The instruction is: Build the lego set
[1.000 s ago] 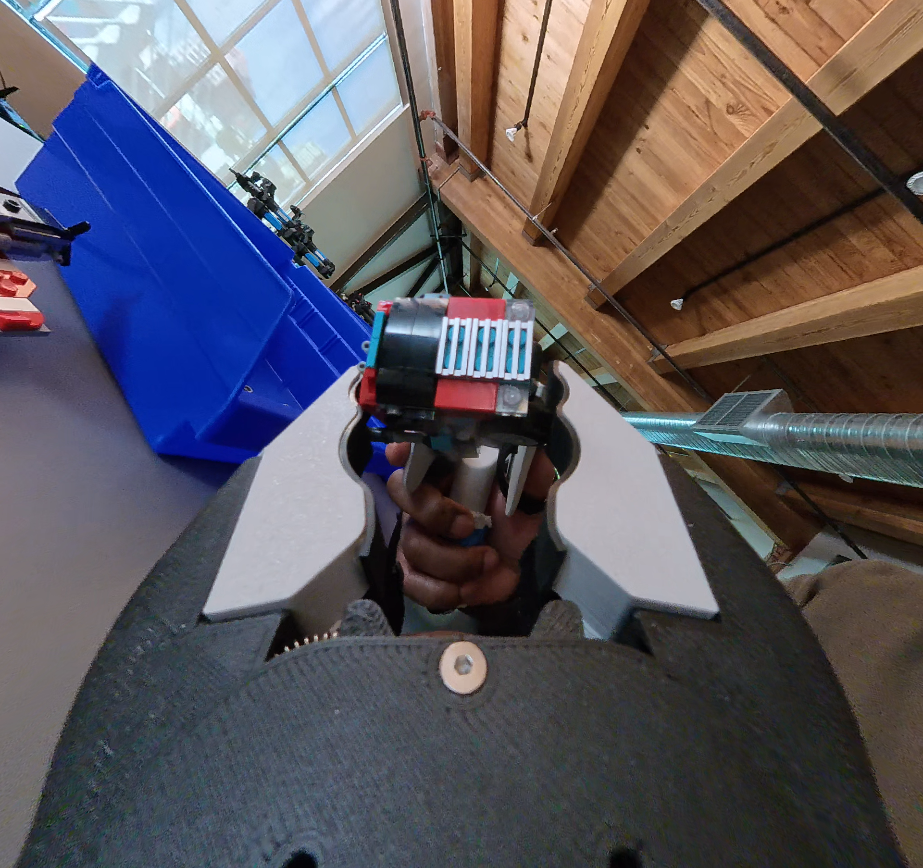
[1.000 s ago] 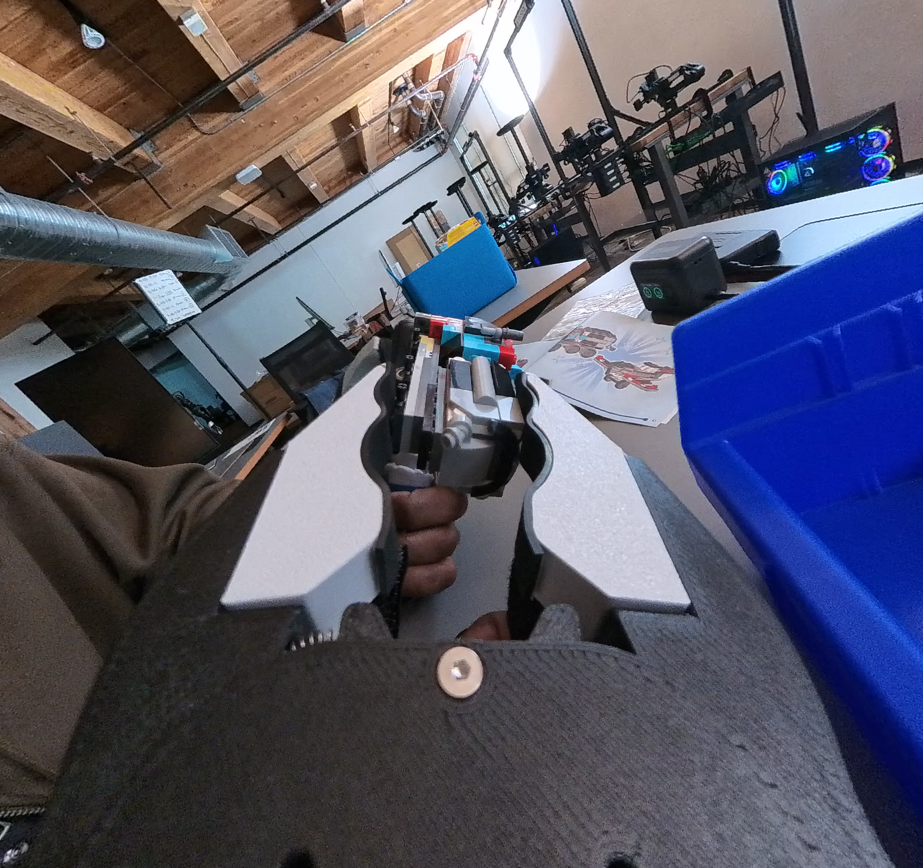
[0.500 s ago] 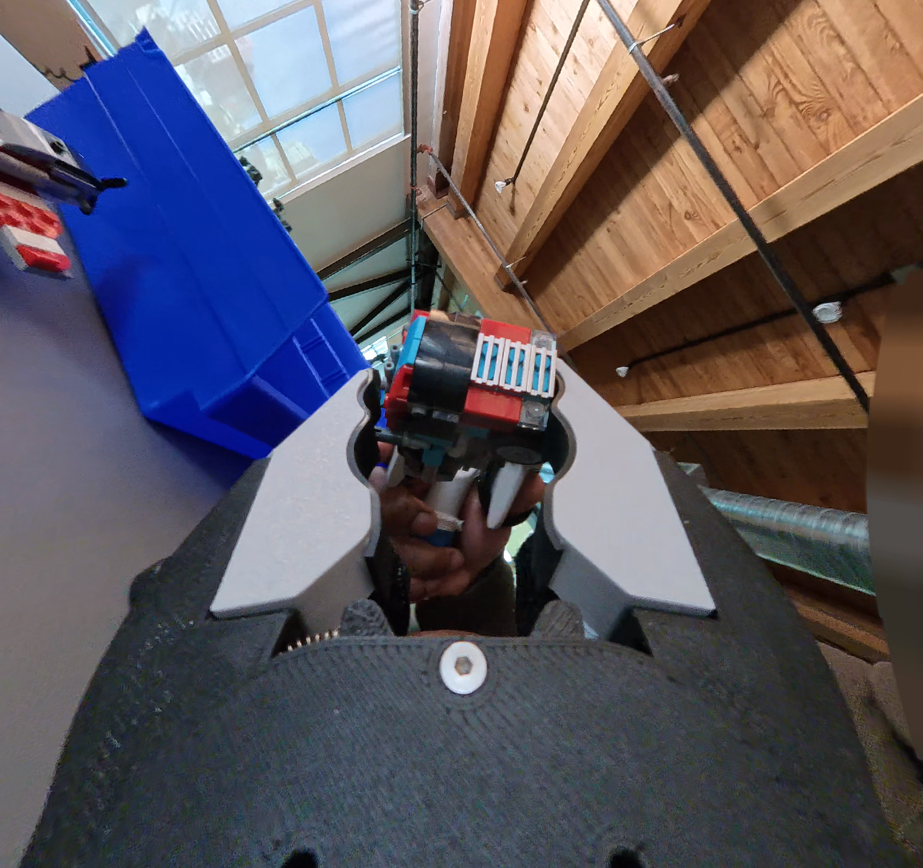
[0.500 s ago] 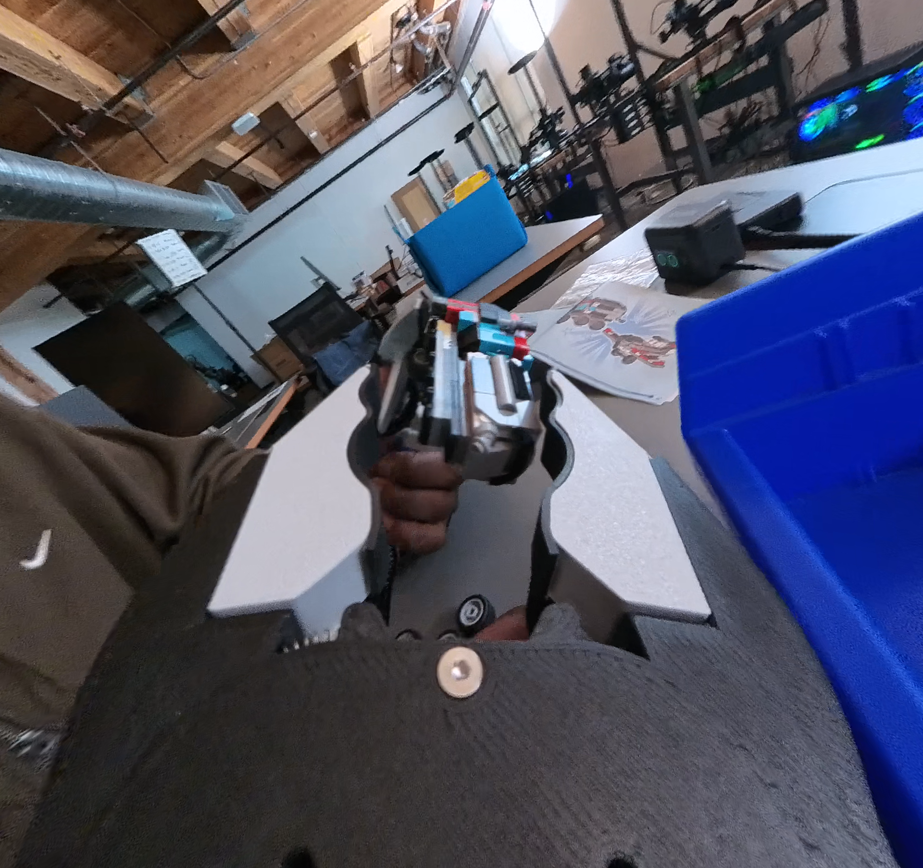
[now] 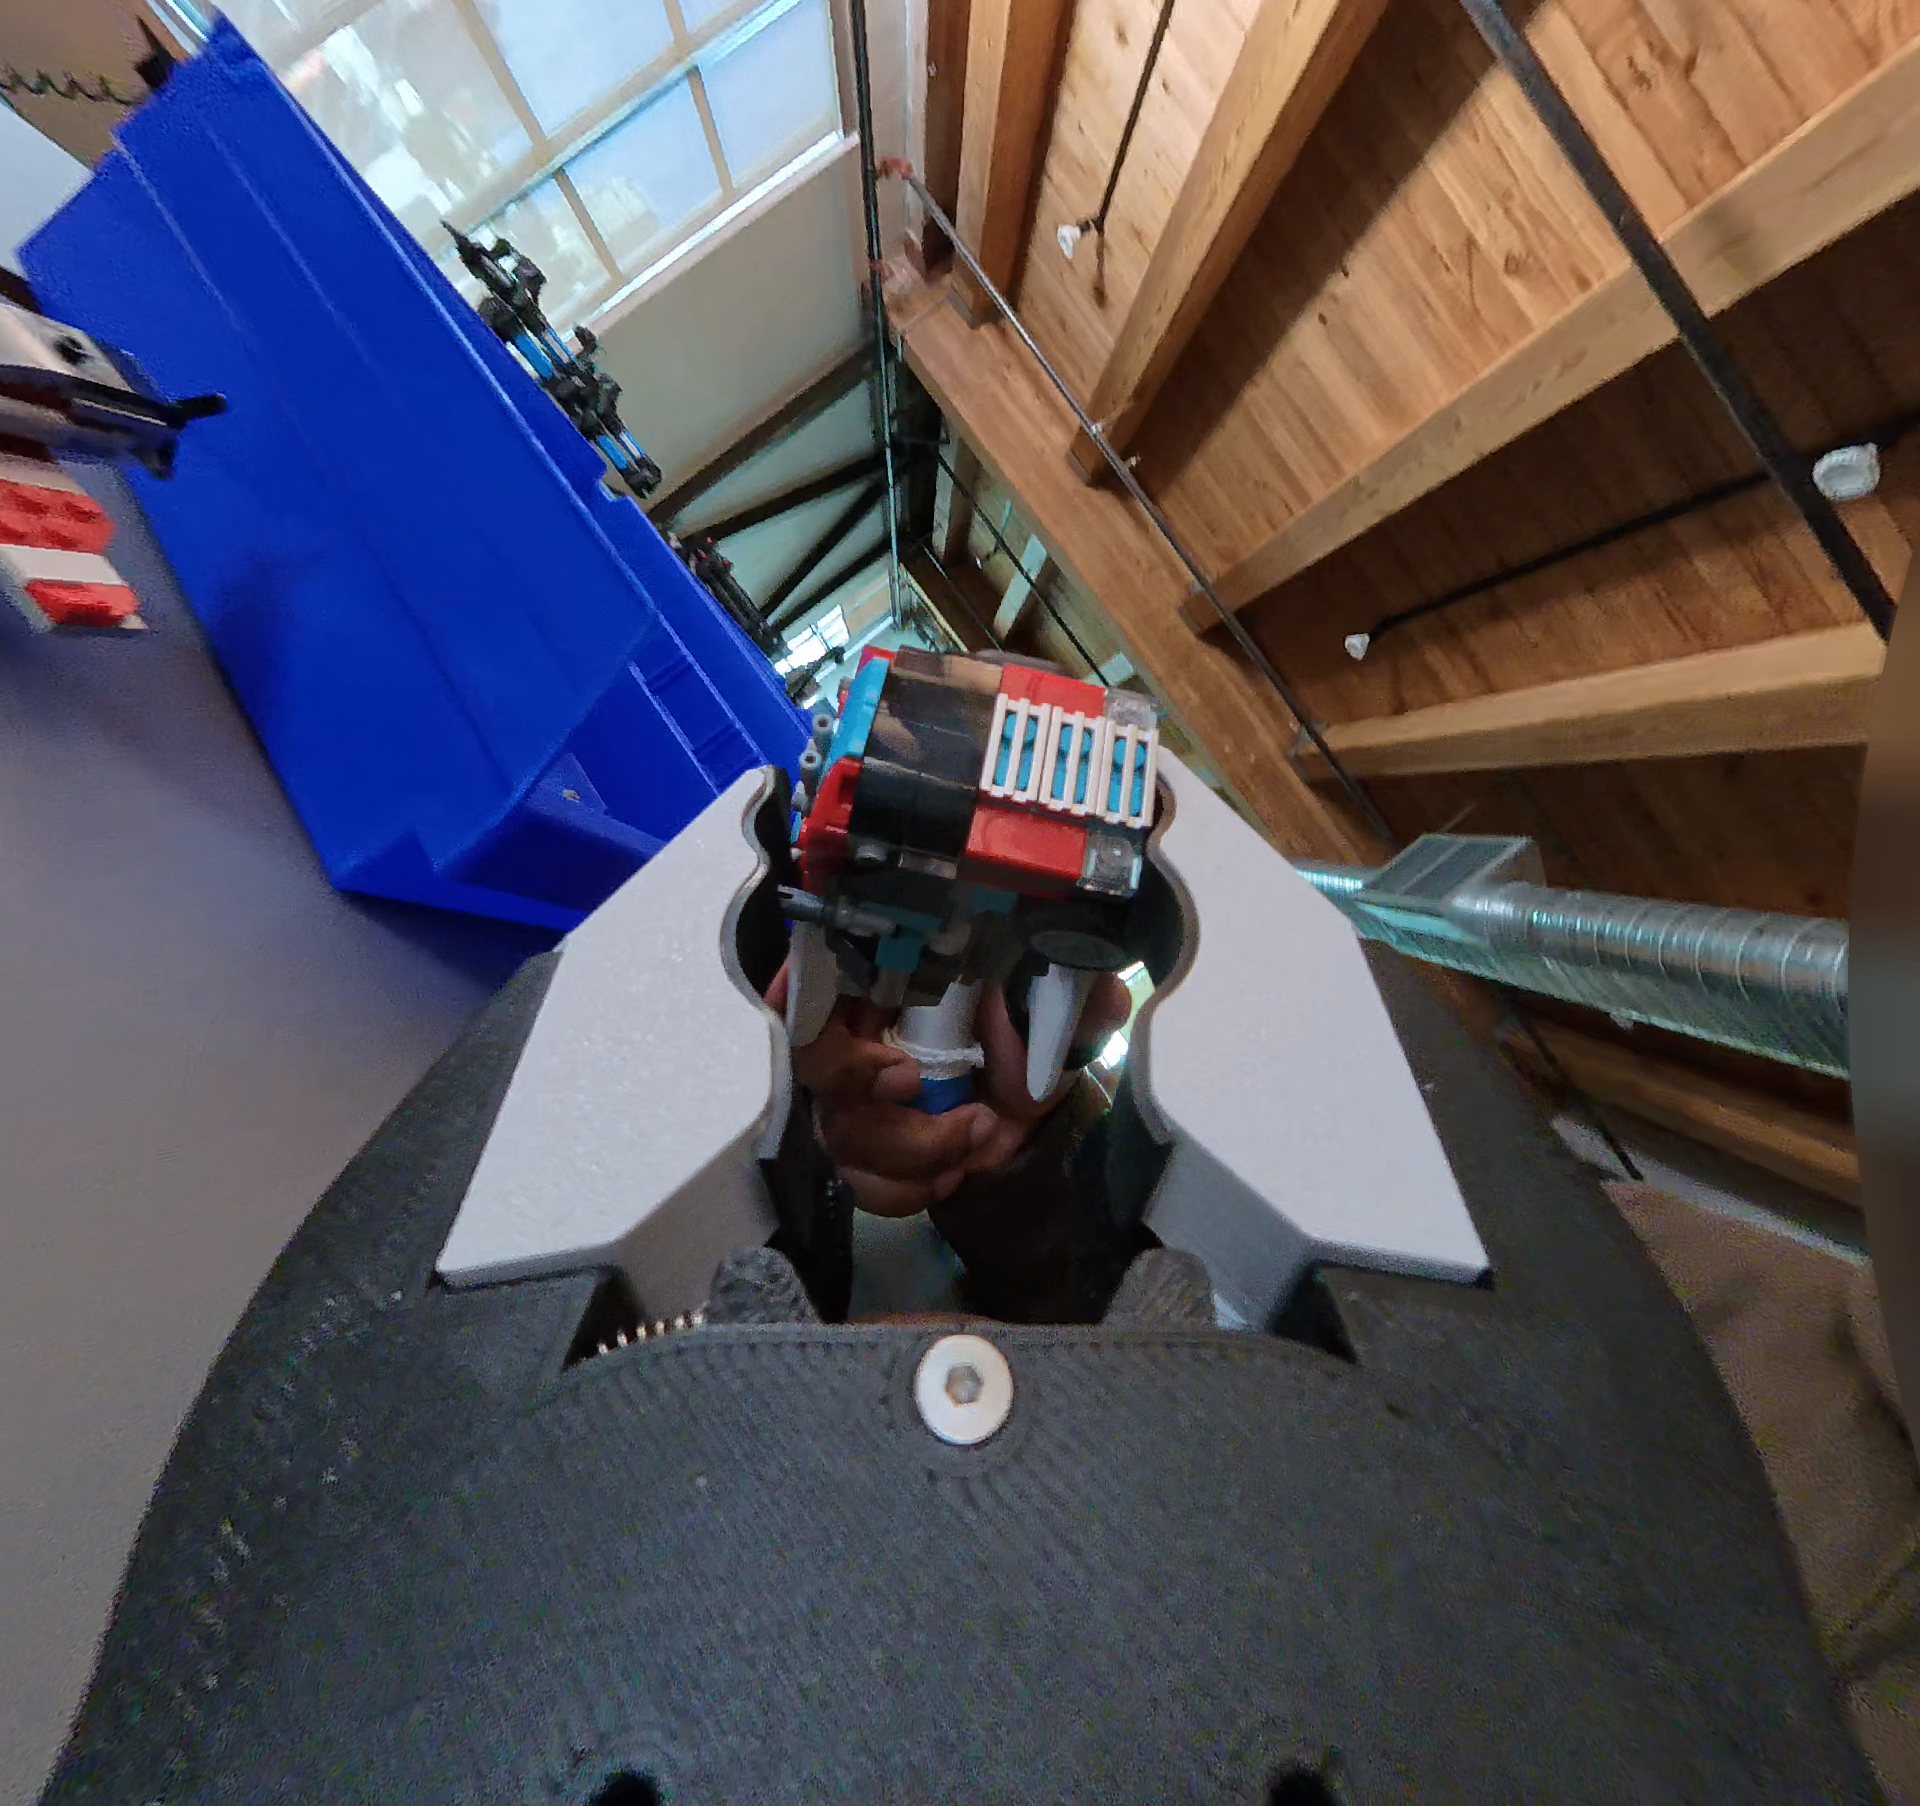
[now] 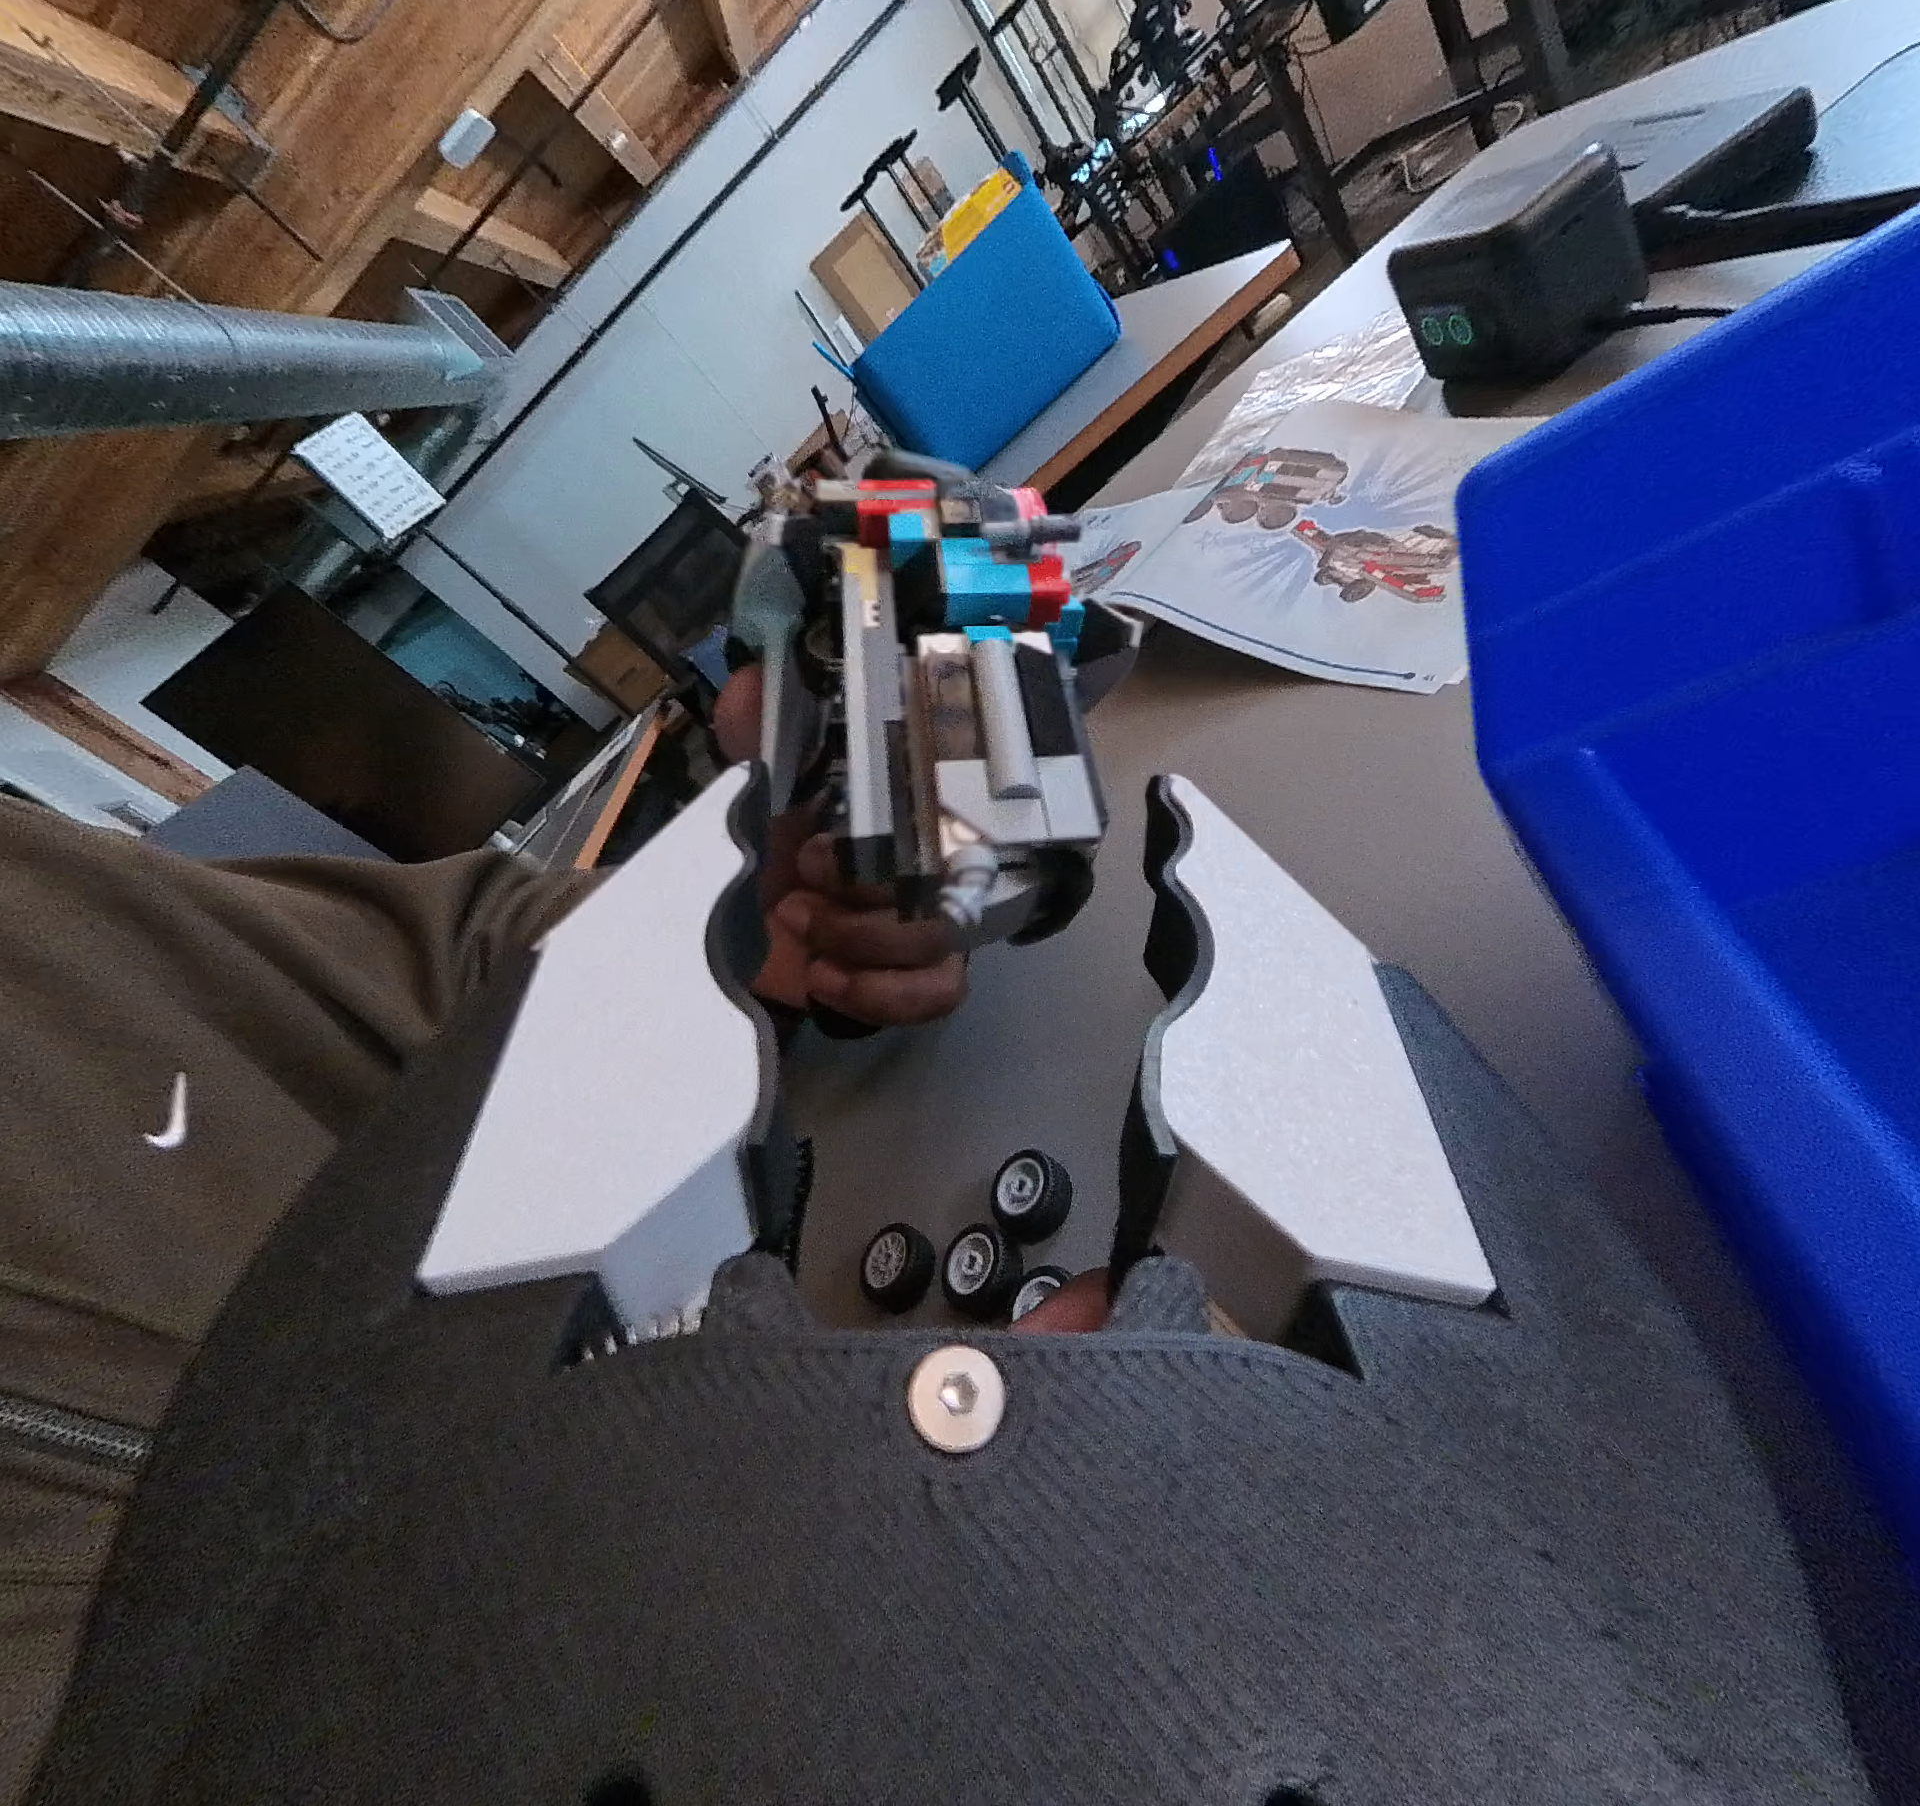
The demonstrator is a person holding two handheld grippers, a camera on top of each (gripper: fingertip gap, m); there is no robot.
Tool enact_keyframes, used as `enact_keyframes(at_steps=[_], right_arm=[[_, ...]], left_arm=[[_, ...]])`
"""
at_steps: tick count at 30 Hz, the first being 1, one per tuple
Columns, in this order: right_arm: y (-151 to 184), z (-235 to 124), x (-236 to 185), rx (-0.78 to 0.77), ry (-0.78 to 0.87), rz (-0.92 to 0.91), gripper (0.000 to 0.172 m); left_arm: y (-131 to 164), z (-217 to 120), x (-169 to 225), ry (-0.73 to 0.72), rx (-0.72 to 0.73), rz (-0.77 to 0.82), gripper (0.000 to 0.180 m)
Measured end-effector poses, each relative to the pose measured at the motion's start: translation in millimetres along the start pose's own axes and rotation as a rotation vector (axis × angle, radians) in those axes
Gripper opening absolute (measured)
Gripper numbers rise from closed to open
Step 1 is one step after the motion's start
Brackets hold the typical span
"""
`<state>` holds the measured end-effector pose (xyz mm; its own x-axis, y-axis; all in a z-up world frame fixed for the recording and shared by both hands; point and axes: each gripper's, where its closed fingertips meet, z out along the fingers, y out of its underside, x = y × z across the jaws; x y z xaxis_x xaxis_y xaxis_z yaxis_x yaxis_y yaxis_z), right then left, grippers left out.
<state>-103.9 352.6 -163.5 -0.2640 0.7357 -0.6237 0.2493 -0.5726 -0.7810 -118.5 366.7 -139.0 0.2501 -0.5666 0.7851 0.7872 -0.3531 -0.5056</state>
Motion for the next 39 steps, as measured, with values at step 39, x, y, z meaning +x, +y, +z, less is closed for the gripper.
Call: enact_keyframes(at_steps=[39], right_arm=[[-23.9, 4.2, -37.5, 0.314, -0.209, 0.05, 0.054]], left_arm=[[0.9, 1.8, 36.3, 0.166, 0.176, 0.021, 0.055]])
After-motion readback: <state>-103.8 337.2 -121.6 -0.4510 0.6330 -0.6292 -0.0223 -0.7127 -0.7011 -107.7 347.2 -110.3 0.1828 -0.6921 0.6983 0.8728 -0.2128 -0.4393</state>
